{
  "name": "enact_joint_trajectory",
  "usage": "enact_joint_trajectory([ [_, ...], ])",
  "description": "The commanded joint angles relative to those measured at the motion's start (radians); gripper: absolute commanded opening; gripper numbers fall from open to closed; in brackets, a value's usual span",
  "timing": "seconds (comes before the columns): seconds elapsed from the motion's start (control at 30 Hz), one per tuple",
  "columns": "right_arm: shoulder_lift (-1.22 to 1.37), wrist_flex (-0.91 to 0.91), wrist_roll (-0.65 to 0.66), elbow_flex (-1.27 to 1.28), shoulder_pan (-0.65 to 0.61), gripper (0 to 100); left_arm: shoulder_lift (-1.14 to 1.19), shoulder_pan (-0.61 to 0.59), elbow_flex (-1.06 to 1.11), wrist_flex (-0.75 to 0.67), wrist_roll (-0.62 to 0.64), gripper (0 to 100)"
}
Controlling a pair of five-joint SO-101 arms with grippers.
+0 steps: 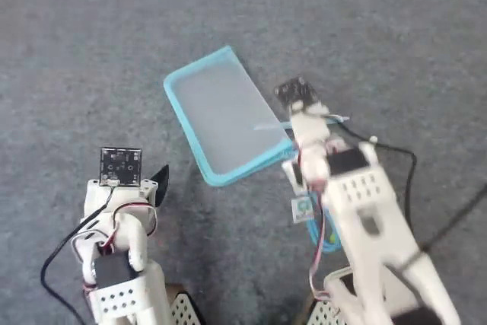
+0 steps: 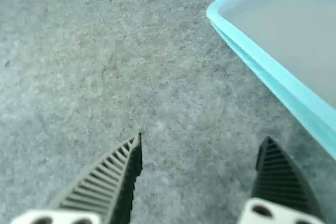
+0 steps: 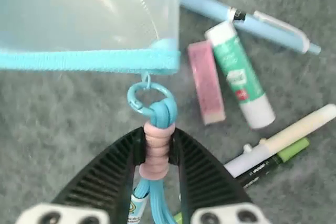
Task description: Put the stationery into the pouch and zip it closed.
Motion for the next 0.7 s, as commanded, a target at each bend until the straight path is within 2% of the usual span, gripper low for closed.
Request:
enact_joint_trajectory([
  [0.0, -0.237, -0.016, 0.017, 0.074, -0.045, 0.6, -0.021, -0.002, -0.064, -0.003, -0.02, 39],
  [0.1, -0.348, 0.022, 0.017, 0.078, -0.074, 0.6, -0.018, 0.071, -0.148, 0.02, -0.005, 39],
  [0.2, -0.378, 0.031, 0.015, 0.084, -0.074, 0.6, 0.017, 0.198, -0.217, 0.069, 0.014, 39],
  [0.3, -0.344, 0.031, 0.015, 0.084, -0.077, 0.6, 0.153, 0.282, -0.297, 0.055, 0.107, 30],
  [0.43, -0.309, 0.022, 0.014, 0.078, -0.077, 0.6, 0.41, 0.318, -0.42, -0.018, 0.166, 17],
  [0.53, -0.303, 0.031, 0.015, 0.052, -0.077, 0.6, 0.591, 0.316, -0.438, -0.137, 0.235, 17],
  [0.67, -0.294, 0.076, 0.025, -0.06, -0.077, 0.6, 0.786, 0.318, -0.43, -0.275, 0.247, 18],
])
